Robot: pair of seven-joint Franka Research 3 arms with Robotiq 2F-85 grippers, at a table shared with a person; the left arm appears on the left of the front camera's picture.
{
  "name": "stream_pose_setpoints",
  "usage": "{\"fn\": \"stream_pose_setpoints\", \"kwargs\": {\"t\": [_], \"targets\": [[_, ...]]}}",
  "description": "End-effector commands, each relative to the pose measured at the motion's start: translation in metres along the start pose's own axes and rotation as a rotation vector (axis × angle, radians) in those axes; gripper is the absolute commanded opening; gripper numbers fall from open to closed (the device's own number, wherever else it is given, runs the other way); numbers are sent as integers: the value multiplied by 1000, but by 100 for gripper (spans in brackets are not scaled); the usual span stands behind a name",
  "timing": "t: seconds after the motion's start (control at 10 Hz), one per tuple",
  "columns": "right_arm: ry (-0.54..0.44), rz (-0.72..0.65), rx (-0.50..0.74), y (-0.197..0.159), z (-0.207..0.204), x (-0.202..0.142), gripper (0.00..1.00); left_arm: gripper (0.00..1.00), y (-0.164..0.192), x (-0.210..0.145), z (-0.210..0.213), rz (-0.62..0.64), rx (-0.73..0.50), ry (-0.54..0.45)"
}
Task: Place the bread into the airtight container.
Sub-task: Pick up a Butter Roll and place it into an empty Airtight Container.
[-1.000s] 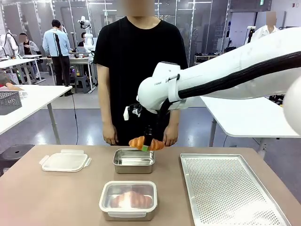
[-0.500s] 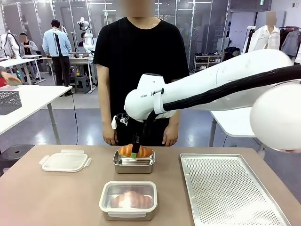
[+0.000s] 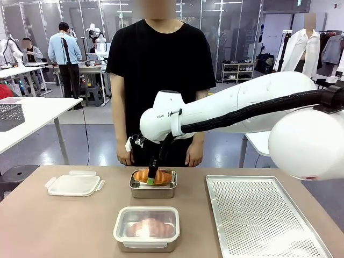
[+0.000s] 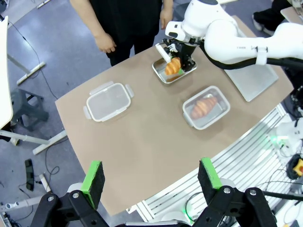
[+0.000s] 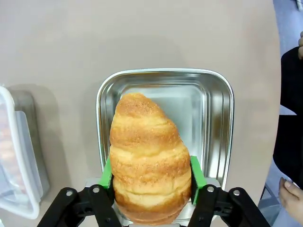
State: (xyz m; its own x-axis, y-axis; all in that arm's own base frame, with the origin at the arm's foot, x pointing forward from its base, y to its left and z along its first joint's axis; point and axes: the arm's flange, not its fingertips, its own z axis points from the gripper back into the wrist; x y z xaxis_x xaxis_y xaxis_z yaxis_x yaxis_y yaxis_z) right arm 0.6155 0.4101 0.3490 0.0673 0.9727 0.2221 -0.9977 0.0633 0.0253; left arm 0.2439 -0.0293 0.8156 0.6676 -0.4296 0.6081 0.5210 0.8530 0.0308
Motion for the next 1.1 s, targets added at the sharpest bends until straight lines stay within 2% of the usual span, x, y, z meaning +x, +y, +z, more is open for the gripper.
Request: {"fn": "stream_pose_setpoints", "kwargs": {"t": [0.0, 0.7, 0.8, 0.9, 1.0], "targets": [[22, -25, -4, -4, 0, 8, 100, 100, 1, 1, 2, -5, -3, 0], [24, -35, -16, -8, 9, 5, 100, 100, 1, 1, 2, -5, -3, 0], [84, 10, 16, -8, 12, -4, 100, 100, 1, 1, 2, -5, -3, 0], [-1, -2, -6, -6, 3, 2, 100, 100, 1, 1, 2, -5, -3, 0], [-1, -2, -6, -6, 3, 2, 100, 100, 1, 1, 2, -5, -3, 0]]}}
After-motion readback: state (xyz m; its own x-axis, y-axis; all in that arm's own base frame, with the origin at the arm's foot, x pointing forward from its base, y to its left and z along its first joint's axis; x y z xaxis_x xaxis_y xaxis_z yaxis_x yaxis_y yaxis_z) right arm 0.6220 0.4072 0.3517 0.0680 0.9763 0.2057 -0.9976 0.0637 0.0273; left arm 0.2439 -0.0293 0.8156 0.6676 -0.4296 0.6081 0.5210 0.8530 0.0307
